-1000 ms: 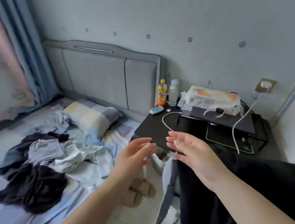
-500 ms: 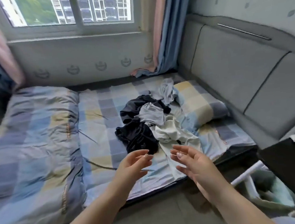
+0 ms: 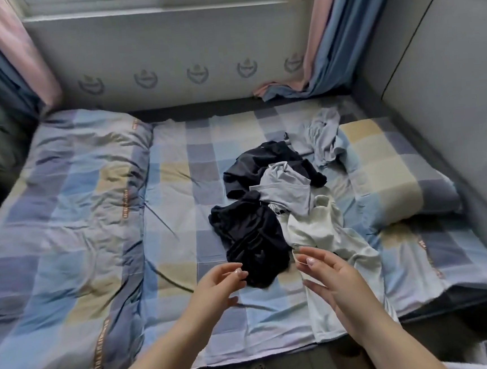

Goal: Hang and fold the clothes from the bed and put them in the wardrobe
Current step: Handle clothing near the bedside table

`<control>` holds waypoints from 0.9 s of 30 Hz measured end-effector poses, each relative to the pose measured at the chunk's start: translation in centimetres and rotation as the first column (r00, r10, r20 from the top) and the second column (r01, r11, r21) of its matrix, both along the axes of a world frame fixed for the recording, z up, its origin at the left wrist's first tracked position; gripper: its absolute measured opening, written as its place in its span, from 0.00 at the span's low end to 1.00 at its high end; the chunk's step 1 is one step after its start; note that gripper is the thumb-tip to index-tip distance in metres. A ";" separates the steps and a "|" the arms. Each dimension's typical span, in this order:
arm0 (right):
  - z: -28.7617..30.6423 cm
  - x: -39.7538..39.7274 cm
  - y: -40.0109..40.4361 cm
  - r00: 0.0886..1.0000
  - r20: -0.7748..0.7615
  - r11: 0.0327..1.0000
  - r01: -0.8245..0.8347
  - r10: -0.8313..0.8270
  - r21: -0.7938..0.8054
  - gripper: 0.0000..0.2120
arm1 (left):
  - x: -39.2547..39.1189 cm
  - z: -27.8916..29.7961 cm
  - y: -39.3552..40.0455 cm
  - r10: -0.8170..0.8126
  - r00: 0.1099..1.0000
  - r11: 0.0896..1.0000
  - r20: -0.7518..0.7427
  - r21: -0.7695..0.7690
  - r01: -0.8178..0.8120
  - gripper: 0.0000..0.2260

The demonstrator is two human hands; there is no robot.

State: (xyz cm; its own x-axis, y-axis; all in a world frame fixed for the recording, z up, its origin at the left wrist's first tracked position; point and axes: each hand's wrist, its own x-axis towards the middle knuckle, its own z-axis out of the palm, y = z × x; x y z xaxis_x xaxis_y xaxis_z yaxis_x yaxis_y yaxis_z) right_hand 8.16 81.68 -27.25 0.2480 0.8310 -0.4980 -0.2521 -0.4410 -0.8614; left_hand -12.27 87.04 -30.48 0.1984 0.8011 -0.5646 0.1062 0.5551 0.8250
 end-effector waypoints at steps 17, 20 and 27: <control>-27.1 5.4 14.1 0.990 0.044 0.930 -0.110 0.134 -0.350 0.08 | 3.0 -23.5 13.6 -0.026 0.963 0.965 -0.268 -0.258 -0.046 0.05; -33.0 4.8 16.1 0.967 0.122 0.918 -0.166 0.223 -0.361 0.09 | 3.0 -28.6 16.2 -0.058 0.948 0.971 -0.314 -0.239 -0.019 0.04; -45.0 3.1 18.0 0.824 0.394 0.879 -0.238 0.408 -0.413 0.28 | 4.1 -38.9 17.7 -0.159 0.915 0.972 -0.370 -0.221 0.079 0.10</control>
State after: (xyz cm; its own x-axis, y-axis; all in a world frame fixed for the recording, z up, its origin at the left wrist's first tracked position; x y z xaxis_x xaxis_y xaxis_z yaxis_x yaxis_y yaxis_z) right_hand 11.25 99.70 -72.21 0.2633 0.7093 -0.6539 0.3409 -0.7025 -0.6248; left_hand -8.13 104.77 -69.41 0.0221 0.6493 -0.7602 0.4671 0.6656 0.5821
